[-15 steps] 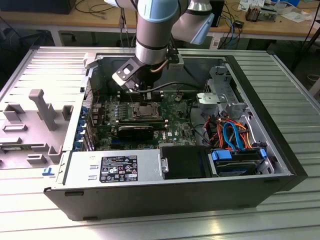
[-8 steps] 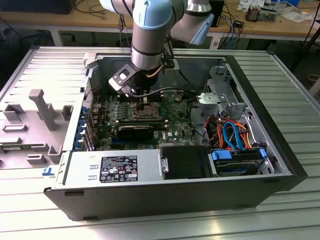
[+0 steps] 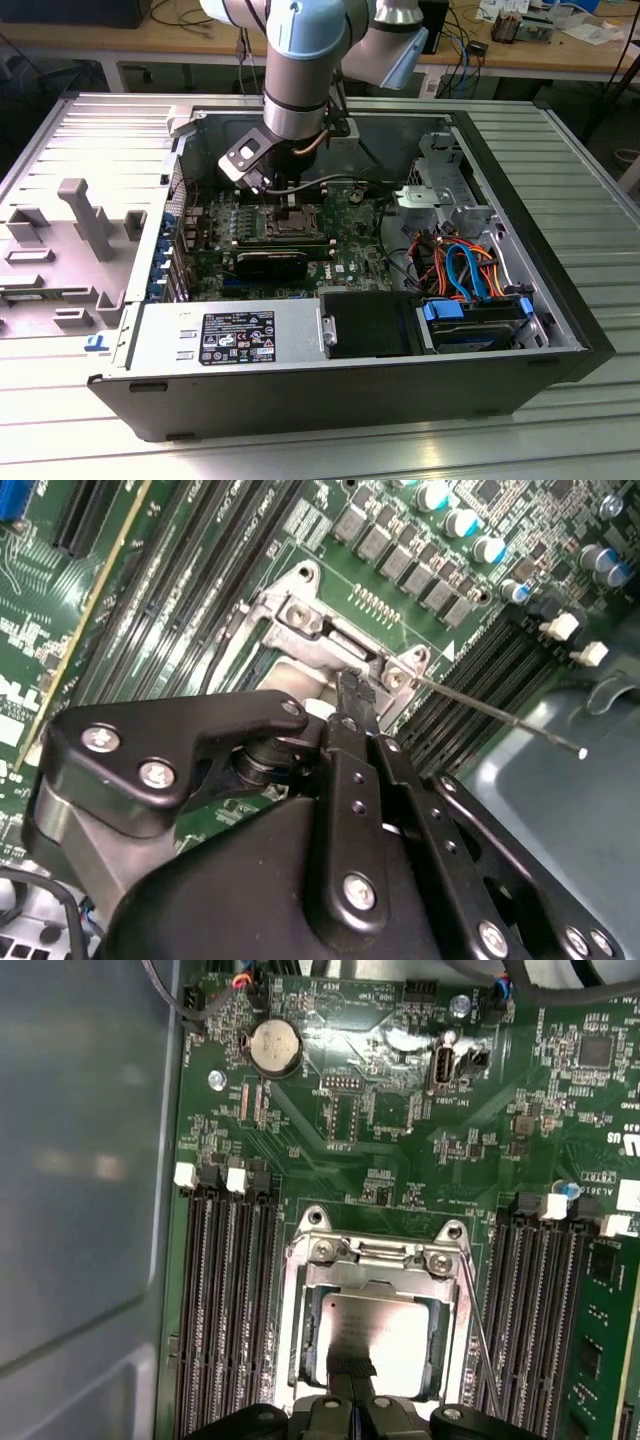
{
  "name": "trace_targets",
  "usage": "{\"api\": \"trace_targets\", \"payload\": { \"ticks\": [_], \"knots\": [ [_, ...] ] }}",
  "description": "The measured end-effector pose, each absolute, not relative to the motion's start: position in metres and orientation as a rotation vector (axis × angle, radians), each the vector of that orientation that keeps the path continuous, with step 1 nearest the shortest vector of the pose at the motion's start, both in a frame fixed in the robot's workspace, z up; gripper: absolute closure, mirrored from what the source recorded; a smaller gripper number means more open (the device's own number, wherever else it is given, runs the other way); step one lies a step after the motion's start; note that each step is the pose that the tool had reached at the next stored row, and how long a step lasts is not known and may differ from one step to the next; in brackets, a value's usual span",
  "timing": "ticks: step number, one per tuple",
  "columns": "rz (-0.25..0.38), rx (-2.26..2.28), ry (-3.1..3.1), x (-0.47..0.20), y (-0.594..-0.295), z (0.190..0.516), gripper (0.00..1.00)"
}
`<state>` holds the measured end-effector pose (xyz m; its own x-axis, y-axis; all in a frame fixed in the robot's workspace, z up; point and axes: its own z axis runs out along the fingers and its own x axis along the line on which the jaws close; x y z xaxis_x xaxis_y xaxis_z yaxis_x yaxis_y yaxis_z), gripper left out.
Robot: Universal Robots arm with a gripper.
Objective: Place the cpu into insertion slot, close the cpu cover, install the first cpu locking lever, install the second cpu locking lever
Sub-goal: 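Close the cpu cover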
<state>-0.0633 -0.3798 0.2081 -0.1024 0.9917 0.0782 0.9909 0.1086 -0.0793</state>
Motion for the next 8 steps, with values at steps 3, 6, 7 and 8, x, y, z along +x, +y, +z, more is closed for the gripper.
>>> {"api": "trace_targets", "payload": {
  "ticks": [3,6,7,8],
  "knots": [
    [0.007,-2.024,-2.251,-0.057,-0.38,0.213,0.89],
    [-0.008,-2.015,-2.243,-0.05,-0.38,0.219,0.89],
    [-0.013,-2.013,-2.241,-0.049,-0.38,0.22,0.89],
    [-0.02,-2.009,-2.237,-0.047,-0.38,0.223,0.89]
  ]
}}
